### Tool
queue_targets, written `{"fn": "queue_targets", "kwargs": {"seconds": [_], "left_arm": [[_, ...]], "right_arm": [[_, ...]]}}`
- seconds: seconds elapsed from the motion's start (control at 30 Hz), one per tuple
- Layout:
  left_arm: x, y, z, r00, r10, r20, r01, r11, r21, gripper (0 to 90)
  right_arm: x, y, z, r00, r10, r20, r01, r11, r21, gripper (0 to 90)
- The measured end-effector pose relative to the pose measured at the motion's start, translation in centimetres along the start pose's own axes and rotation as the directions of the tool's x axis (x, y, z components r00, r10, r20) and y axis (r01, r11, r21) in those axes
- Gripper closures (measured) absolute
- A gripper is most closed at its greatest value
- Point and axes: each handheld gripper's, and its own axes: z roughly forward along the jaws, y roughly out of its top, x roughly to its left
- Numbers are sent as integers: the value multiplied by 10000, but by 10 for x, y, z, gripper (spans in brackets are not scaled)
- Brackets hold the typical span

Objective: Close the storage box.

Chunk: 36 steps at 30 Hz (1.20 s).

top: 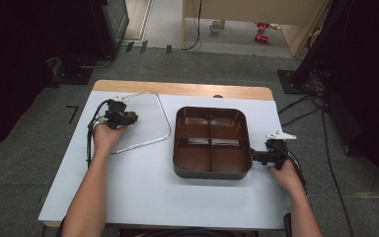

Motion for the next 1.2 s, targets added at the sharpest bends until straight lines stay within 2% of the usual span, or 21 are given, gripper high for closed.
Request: {"fn": "queue_targets", "kwargs": {"seconds": [0.3, 0.53, 0.63, 0.77, 0.87, 0.93, 0.97, 1.0, 1.07, 1.13, 1.2], "left_arm": [[-3, 7, -9, 10000, -32, 75, 31, 10000, 39, 592], [-9, 20, -34, 9997, 24, 251, -18, 9997, -245, 592], [-13, 25, -46, 9997, 110, 201, -101, 9990, -426, 592], [-18, 32, -61, 9993, -40, 372, 63, 9980, -634, 593], [-25, 39, -69, 9986, -51, 530, 86, 9978, -662, 593], [-33, 44, -75, 9979, 74, 641, -21, 9965, -836, 592], [-41, 48, -79, 9966, 182, 805, -101, 9949, -1006, 592], [-41, 48, -79, 9966, 182, 805, -101, 9949, -1006, 593], [-54, 54, -84, 9944, 334, 1002, -223, 9937, -1095, 593], [-57, 56, -85, 9931, 380, 1113, -254, 9934, -1122, 593], [-70, 59, -87, 9871, 520, 1515, -332, 9917, -1242, 593]], "right_arm": [[0, 0, 0, 10000, -3, -5, 3, 10000, -6, 101], [0, 0, 0, 10000, -4, -3, 4, 10000, -7, 101], [0, 0, 0, 10000, -5, -4, 5, 10000, -9, 101], [0, 0, 0, 10000, 0, -5, 0, 10000, -6, 101], [0, 0, 0, 10000, -10, -6, 10, 10000, -12, 101], [0, 0, 0, 10000, -3, -6, 3, 10000, -8, 101], [0, 0, 0, 10000, -5, -6, 5, 10000, -8, 101], [0, 0, 0, 10000, -5, -6, 5, 10000, -8, 101], [0, 0, 0, 10000, 14, -5, -14, 10000, 1, 101], [0, 0, 0, 10000, 17, -7, -17, 10000, 3, 101], [0, 0, 0, 10000, -13, -3, 13, 10000, -7, 101]]}}
